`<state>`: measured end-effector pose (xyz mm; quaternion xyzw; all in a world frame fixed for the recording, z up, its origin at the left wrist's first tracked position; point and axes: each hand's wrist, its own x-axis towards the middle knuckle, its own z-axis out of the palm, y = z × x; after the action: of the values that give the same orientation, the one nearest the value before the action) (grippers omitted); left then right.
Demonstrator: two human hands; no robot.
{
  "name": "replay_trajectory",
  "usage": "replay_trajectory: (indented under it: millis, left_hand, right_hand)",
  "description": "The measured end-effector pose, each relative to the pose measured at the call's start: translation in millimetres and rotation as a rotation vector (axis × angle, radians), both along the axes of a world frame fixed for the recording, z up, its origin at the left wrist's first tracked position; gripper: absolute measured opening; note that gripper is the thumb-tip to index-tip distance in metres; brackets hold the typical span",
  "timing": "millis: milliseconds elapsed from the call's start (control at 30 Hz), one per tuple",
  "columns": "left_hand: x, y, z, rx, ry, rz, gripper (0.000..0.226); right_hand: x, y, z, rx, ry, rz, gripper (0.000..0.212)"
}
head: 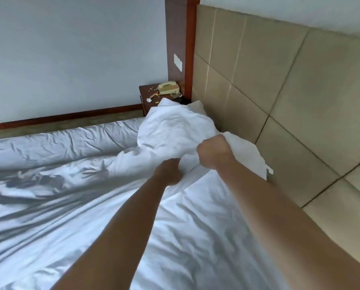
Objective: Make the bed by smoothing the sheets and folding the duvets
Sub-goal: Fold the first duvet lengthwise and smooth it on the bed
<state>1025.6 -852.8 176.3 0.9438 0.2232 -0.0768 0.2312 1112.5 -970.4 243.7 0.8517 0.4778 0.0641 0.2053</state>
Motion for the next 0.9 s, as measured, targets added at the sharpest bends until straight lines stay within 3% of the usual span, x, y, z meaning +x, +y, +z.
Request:
replay_trajectory:
  millis: [100,167,233,333,400,533,900]
  left_hand:
    - [-12.9,-25.2,31.3,-0.024,-0.084,-0.004,0.047]
    - [-31.4,-48.7,25.5,-0.066,-0.084,-0.060,0.050]
    - [-57.1,-73.8,1.8,-0.104,0.011,-0.144,0.059]
    - [-93.2,-97.1,-36.3,-0.107,0.259,-0.183,0.076]
    - [-109.1,-101.0,-51.4,-0.048,0.339,-0.148,0.078]
    - [-124.7,-101.6,-57.2,0.100,0.374,-0.106,0.072]
    - [-149.8,-126.4,-41.8,0.180,0.306,-0.129,0.066]
  right_hand:
    - [-19.3,-29.7,29.9,0.032,-0.092,-0.060,0.027]
    - [-38.0,-50.5,16.2,-0.013,-0.087,-0.123,0.028]
    - [-57.4,-71.2,-21.0,-0.112,0.021,-0.229,0.030]
    - [-82.1,-102.9,-88.2,-0.466,0.118,-0.275,0.049]
    - [-92.2,-114.4,-115.0,-0.536,0.183,-0.282,0.057]
    - [-109.7,-126.2,-130.5,-0.422,0.232,-0.262,0.054]
    - [-133.0,-140.3,-92.7,-0.236,0.259,-0.235,0.062]
